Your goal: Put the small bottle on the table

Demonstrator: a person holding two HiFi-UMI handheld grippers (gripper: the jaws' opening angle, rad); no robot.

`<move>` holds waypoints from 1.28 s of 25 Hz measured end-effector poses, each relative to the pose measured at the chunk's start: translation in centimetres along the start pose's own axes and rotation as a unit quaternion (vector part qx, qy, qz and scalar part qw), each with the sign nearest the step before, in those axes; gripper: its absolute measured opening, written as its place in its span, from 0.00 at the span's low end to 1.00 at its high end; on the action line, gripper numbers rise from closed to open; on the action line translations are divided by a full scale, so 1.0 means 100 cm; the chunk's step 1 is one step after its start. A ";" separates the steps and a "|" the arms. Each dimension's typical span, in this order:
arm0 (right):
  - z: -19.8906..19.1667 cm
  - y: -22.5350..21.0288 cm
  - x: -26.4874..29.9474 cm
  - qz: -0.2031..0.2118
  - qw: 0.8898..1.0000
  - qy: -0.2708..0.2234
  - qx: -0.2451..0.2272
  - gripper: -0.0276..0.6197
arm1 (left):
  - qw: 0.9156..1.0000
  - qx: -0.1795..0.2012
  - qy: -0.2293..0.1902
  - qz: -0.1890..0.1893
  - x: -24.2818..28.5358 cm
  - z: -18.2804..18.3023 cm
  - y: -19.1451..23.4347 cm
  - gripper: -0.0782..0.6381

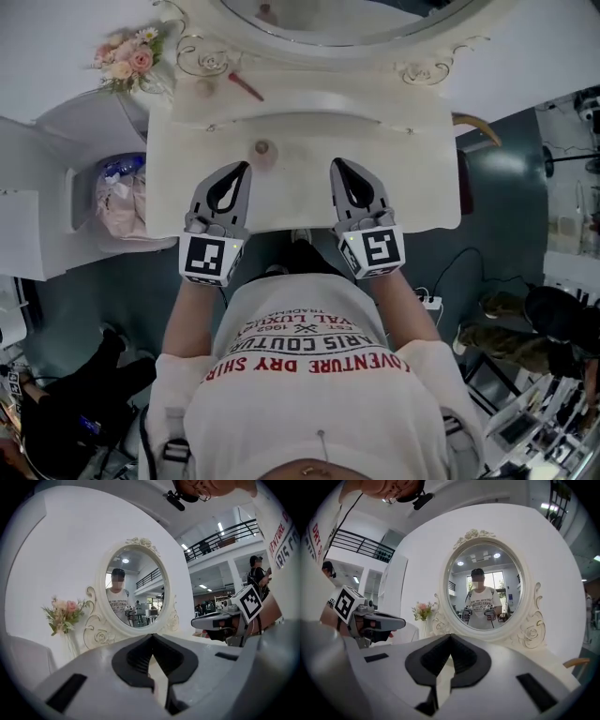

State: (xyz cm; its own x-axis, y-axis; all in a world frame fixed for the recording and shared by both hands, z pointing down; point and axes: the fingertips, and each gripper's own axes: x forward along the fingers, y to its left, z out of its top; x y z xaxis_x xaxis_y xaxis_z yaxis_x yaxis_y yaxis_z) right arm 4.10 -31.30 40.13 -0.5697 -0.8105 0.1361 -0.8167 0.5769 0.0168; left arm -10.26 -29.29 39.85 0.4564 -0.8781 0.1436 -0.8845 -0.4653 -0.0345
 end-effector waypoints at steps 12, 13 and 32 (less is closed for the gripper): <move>0.042 0.028 -0.046 -0.011 0.999 -0.040 -0.008 0.04 | 0.999 0.024 -0.015 0.017 -0.061 0.042 -0.009 0.12; 0.043 0.030 -0.047 -0.010 0.999 -0.041 -0.009 0.04 | 0.999 0.024 -0.017 0.016 -0.063 0.043 -0.010 0.12; 0.056 0.028 -0.043 -0.002 0.998 -0.053 -0.031 0.04 | 0.999 0.034 -0.023 0.024 -0.058 0.052 -0.010 0.12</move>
State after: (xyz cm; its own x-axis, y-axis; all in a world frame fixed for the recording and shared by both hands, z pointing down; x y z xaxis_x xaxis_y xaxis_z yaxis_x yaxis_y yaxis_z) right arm 3.69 -26.77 34.04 -0.5757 -0.8171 0.0300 -0.8135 0.5761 0.0795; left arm -11.56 -24.34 33.86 0.4187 -0.9032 0.0945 -0.8977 -0.4274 -0.1072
